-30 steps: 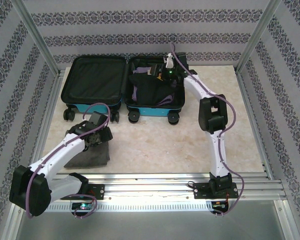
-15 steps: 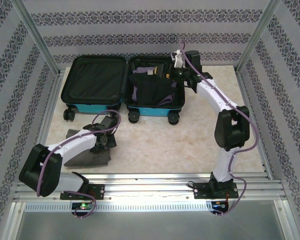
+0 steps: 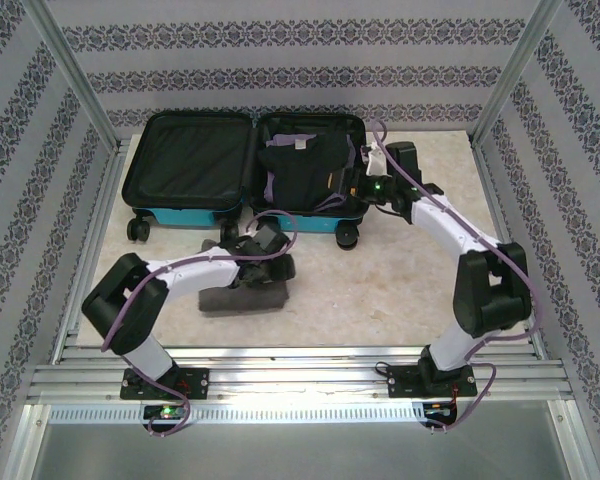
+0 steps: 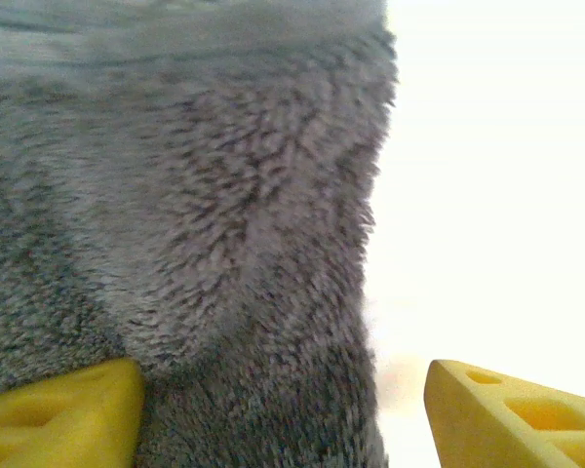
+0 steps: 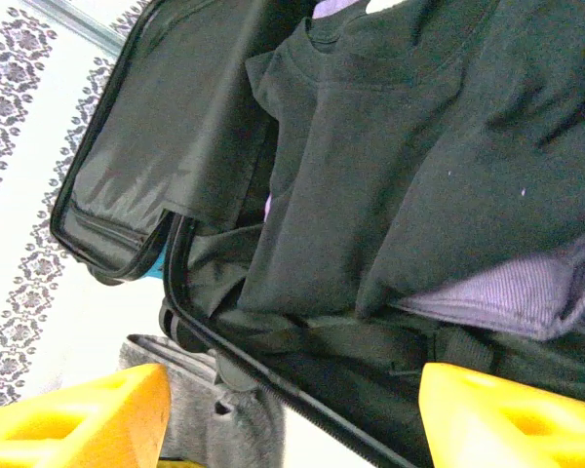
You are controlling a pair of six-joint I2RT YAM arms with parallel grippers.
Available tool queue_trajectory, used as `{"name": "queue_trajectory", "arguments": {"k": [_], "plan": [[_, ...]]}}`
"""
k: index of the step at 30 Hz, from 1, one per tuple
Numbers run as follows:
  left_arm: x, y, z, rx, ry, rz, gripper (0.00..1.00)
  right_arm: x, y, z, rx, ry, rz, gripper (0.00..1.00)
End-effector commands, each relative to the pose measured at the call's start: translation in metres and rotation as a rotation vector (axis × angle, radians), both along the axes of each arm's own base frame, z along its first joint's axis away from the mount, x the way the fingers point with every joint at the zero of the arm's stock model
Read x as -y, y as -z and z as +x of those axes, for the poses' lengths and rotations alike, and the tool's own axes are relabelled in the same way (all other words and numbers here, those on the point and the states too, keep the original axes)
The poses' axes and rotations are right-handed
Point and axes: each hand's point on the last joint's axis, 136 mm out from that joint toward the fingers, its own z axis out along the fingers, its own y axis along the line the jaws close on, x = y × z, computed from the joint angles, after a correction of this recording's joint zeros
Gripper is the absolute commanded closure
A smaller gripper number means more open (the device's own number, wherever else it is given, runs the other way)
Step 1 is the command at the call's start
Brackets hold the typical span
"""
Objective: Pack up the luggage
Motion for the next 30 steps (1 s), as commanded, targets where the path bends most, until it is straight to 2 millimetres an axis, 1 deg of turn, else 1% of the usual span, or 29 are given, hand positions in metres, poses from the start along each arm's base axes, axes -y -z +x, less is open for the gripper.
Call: {"name": "queue_trajectory", "arguments": {"k": [1,3,5,7,10,12,14,16,18,19,22,23,26,30], "plan": [[0.053,0.009,-0.01,-0.079,0.05,-0.22,0.26,0.01,-0.008,-0.018,0.037,0.018,-0.01,0.32],[0.057,-0.006,-0.003,-0.033,0.047,-0.253,0.25,0.011,-0.003,-0.032,0.014,0.014,-0.016,0.32],[0.052,-0.02,-0.001,0.001,0.049,-0.235,0.23,0.011,0.001,-0.047,0.004,0.006,-0.023,0.32],[0.039,-0.037,0.001,0.037,0.052,-0.183,0.21,0.007,0.005,-0.065,-0.004,-0.017,-0.038,0.31],[0.026,-0.062,0.001,0.078,0.059,-0.153,0.18,0.003,0.012,-0.086,-0.014,-0.035,-0.095,0.31],[0.017,-0.075,0.0,0.099,0.063,-0.124,0.17,0.001,0.018,-0.096,-0.029,-0.034,-0.103,0.31],[0.003,-0.083,-0.002,0.108,0.058,-0.08,0.16,-0.004,0.026,-0.107,-0.047,-0.04,-0.103,0.31],[-0.015,-0.085,-0.005,0.103,0.036,-0.047,0.15,-0.01,0.037,-0.117,-0.066,-0.046,-0.114,0.3],[-0.033,-0.081,-0.009,0.081,0.01,-0.043,0.15,-0.016,0.048,-0.124,-0.088,-0.053,-0.125,0.3],[-0.045,-0.078,-0.012,0.064,-0.011,-0.044,0.15,-0.02,0.054,-0.127,-0.096,-0.06,-0.129,0.3],[-0.081,-0.072,-0.019,0.035,-0.079,-0.046,0.15,-0.037,0.07,-0.135,-0.127,-0.097,-0.137,0.29],[-0.089,-0.072,-0.022,0.032,-0.09,-0.048,0.14,-0.043,0.075,-0.136,-0.137,-0.109,-0.143,0.28],[-0.11,-0.07,-0.033,0.019,-0.124,-0.027,0.11,-0.059,0.089,-0.14,-0.157,-0.139,-0.175,0.27],[-0.124,-0.055,-0.046,-0.011,-0.152,-0.018,0.07,-0.075,0.105,-0.137,-0.168,-0.158,-0.214,0.25]]}}
